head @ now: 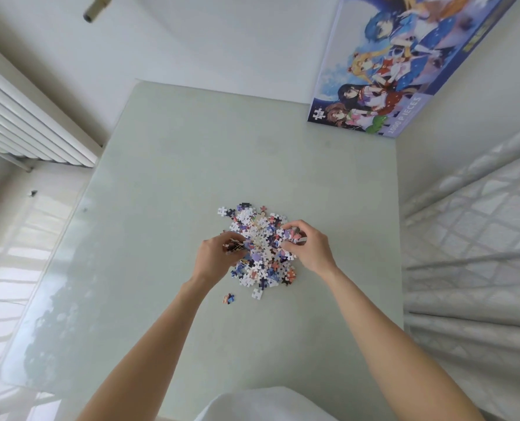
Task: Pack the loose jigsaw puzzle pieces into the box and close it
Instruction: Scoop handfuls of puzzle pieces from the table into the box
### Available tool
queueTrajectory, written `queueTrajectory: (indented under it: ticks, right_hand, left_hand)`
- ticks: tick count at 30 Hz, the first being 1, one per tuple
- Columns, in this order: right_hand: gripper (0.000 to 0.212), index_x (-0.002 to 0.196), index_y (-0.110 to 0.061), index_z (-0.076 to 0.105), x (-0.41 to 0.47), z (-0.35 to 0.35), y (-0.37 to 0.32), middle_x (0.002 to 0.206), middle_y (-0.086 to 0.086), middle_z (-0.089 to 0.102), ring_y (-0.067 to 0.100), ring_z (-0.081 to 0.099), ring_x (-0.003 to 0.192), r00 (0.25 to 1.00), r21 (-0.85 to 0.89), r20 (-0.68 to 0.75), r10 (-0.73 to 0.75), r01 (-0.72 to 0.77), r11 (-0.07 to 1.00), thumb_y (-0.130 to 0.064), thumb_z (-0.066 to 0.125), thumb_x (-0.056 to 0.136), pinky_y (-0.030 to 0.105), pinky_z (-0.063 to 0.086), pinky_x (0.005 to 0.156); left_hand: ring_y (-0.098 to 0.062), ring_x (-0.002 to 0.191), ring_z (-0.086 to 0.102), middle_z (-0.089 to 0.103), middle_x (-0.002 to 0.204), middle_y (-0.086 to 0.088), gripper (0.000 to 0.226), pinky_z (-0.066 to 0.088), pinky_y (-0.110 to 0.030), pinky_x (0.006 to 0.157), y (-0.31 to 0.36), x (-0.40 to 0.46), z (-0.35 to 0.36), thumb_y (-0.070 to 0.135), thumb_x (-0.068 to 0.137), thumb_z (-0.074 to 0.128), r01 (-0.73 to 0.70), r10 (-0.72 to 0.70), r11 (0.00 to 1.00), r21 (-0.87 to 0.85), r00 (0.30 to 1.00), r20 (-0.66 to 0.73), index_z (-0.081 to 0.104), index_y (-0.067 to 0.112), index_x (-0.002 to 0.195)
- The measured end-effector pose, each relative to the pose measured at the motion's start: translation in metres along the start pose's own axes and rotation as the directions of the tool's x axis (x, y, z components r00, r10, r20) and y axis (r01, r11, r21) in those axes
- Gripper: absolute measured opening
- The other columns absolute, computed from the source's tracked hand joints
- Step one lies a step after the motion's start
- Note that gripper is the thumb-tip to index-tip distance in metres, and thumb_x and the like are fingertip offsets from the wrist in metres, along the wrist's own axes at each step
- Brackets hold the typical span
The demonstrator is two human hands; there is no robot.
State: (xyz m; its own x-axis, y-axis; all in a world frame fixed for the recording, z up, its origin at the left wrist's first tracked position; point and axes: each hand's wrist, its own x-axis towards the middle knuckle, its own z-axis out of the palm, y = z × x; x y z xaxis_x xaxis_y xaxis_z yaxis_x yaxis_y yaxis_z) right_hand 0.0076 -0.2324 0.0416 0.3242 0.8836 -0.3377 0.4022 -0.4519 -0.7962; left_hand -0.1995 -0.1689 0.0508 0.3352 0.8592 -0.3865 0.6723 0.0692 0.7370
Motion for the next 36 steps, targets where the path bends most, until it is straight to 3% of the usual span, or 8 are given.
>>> queueTrajectory:
  ticks: [3, 6, 13, 17, 25, 29, 31, 36]
  right_hand:
    - [0.028, 0.096, -0.026, 0.065, -0.002, -0.027, -0.012, 0.078, -0.010, 0.053, 0.012, 0.052, 0.072, 1.000, 0.114, 0.010, -0.013, 0.012, 0.993, -0.017, 0.078, 0.073, 0.024, 0.046, 0.073]
    - [0.028, 0.096, -0.025, 0.067, 0.001, -0.071, -0.032, 0.075, -0.010, 0.052, 0.012, 0.052, 0.072, 1.000, 0.209, 0.007, -0.027, 0.025, 0.978, -0.013, 0.078, 0.072, 0.034, 0.052, 0.077]
    - [0.030, 0.101, -0.021, 0.066, 0.030, -0.209, -0.103, 0.096, 0.012, 0.063, 0.019, 0.065, 0.082, 0.998, 0.433, 0.033, -0.050, 0.031, 0.901, -0.008, 0.075, 0.075, 0.022, 0.056, 0.069]
    - [0.032, 0.104, -0.017, 0.064, 0.075, -0.289, -0.150, 0.094, 0.002, 0.061, 0.019, 0.065, 0.083, 0.992, 0.394, -0.071, -0.107, 0.126, 0.911, -0.008, 0.074, 0.075, 0.024, 0.057, 0.068]
    - [0.027, 0.091, -0.018, 0.062, 0.175, -0.392, -0.213, 0.085, -0.001, 0.051, 0.021, 0.061, 0.090, 0.923, 0.317, -0.335, -0.189, 0.299, 0.900, 0.000, 0.074, 0.074, 0.031, 0.059, 0.068]
    - [0.031, 0.095, -0.021, 0.063, 0.213, -0.395, -0.213, 0.095, 0.000, 0.057, 0.023, 0.058, 0.102, 0.870, 0.100, -0.429, -0.242, 0.312, 0.945, -0.008, 0.078, 0.072, 0.037, 0.055, 0.083]
    - [0.031, 0.103, -0.019, 0.063, 0.220, -0.390, -0.209, 0.103, -0.002, 0.058, 0.017, 0.055, 0.097, 0.789, -0.150, -0.482, -0.381, 0.354, 0.923, -0.014, 0.076, 0.075, 0.028, 0.048, 0.079]
    - [0.028, 0.113, -0.018, 0.061, 0.227, -0.385, -0.192, 0.107, 0.009, 0.062, 0.022, 0.058, 0.095, 0.605, -0.685, -0.254, -0.755, 0.438, 0.582, -0.011, 0.063, 0.086, 0.023, 0.037, 0.073]
  left_hand:
    - [-0.007, 0.061, 0.068, 0.071, 0.082, 0.006, 0.018, 0.055, -0.020, 0.063, 0.019, 0.002, 0.003, 0.019, 0.078, 0.074, 0.004, -0.003, 0.999, -0.045, 1.000, 0.031, 0.064, 0.028, 0.090]
    - [-0.004, 0.058, 0.067, 0.070, 0.080, 0.009, 0.019, 0.049, -0.011, 0.056, 0.052, 0.011, 0.002, 0.022, 0.078, 0.074, -0.023, 0.027, 0.998, -0.066, 0.998, 0.049, 0.063, 0.030, 0.091]
    - [-0.001, 0.052, 0.061, 0.069, 0.072, 0.009, 0.016, 0.048, -0.013, 0.052, 0.184, 0.069, -0.019, 0.009, 0.077, 0.074, -0.190, 0.205, 0.962, -0.196, 0.977, 0.060, 0.068, 0.013, 0.092]
    - [-0.012, 0.059, 0.060, 0.067, 0.079, -0.009, 0.021, 0.052, -0.020, 0.060, 0.274, 0.119, -0.036, 0.011, 0.074, 0.076, -0.320, 0.339, 0.927, -0.198, 0.938, 0.070, 0.068, 0.012, 0.094]
    - [-0.003, 0.053, 0.061, 0.065, 0.077, -0.001, 0.024, 0.056, -0.020, 0.064, 0.427, 0.201, -0.068, 0.009, 0.073, 0.077, -0.515, 0.505, 0.826, -0.228, 0.857, -0.105, 0.066, 0.012, 0.094]
    - [-0.006, 0.054, 0.063, 0.065, 0.083, -0.004, 0.031, 0.057, -0.021, 0.066, 0.463, 0.236, -0.069, 0.010, 0.072, 0.078, -0.502, 0.487, 0.820, -0.276, 0.865, -0.126, 0.065, 0.008, 0.100]
    - [-0.011, 0.061, 0.064, 0.065, 0.091, -0.008, 0.035, 0.058, -0.023, 0.069, 0.471, 0.249, -0.066, 0.009, 0.072, 0.079, -0.489, 0.467, 0.825, -0.284, 0.872, -0.146, 0.065, 0.007, 0.104]
    - [-0.013, 0.077, 0.064, 0.068, 0.090, 0.001, 0.024, 0.056, -0.031, 0.071, 0.475, 0.270, -0.052, 0.016, 0.073, 0.076, -0.608, 0.579, 0.794, 0.017, 0.748, -0.325, 0.068, 0.023, 0.095]
